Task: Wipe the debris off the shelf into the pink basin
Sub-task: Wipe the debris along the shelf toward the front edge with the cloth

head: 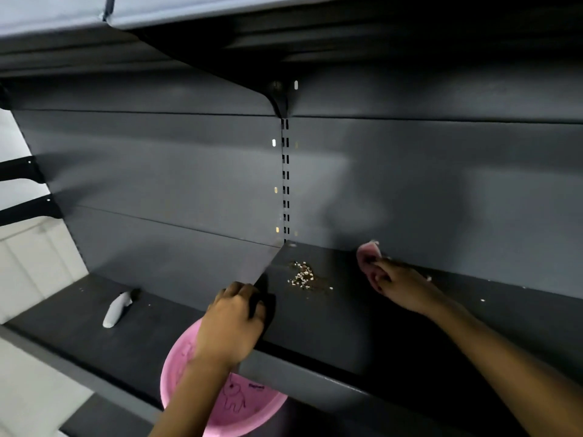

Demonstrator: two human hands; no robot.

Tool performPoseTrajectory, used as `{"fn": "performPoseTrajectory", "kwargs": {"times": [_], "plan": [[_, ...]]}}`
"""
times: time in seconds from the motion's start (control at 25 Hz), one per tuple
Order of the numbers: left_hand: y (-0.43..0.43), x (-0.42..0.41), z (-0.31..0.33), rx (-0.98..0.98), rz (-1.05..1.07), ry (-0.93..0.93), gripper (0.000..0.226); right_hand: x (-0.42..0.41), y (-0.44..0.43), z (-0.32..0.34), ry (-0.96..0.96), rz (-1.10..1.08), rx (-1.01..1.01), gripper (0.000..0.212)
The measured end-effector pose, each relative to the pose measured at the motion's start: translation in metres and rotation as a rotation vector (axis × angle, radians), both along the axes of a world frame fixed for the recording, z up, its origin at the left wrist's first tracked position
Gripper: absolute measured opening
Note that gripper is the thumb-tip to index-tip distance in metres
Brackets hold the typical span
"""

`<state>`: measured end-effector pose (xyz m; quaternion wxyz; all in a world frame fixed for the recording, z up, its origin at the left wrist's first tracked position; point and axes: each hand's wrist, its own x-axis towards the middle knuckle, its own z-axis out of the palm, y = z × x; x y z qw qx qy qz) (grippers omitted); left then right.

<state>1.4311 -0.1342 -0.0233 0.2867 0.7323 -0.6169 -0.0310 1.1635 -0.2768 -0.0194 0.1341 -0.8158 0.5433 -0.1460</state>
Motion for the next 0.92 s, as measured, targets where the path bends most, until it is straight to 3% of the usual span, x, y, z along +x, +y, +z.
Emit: {"fn": "performPoseTrajectory", "kwargs": {"times": [0.24, 0.4, 0.6, 0.8, 0.92], "plan": [[-0.001, 0.001, -0.001, -0.058, 0.074, 0.083, 0.023, 0.097, -0.046, 0.01, -0.063, 0.107, -0.006, 0.022], [-0.001, 0.001, -0.002, -0.052, 0.099, 0.08, 0.021, 0.14, -0.043, 0.025, -0.219, 0.211, 0.148, 0.018], [-0.002, 0.003, -0.002, -0.056, 0.068, 0.046, 0.022, 0.071, -0.031, 0.05, -0.423, -0.123, 0.016, 0.029], [-0.004, 0.005, -0.003, -0.001, -0.073, -0.095, 0.028, -0.032, 0.009, 0.062, -0.392, -0.513, -0.134, 0.026], [-0.006, 0.006, -0.005, 0.05, -0.118, -0.077, 0.029, -0.078, 0.044, 0.058, -0.275, -0.765, -0.268, 0.027]]}}
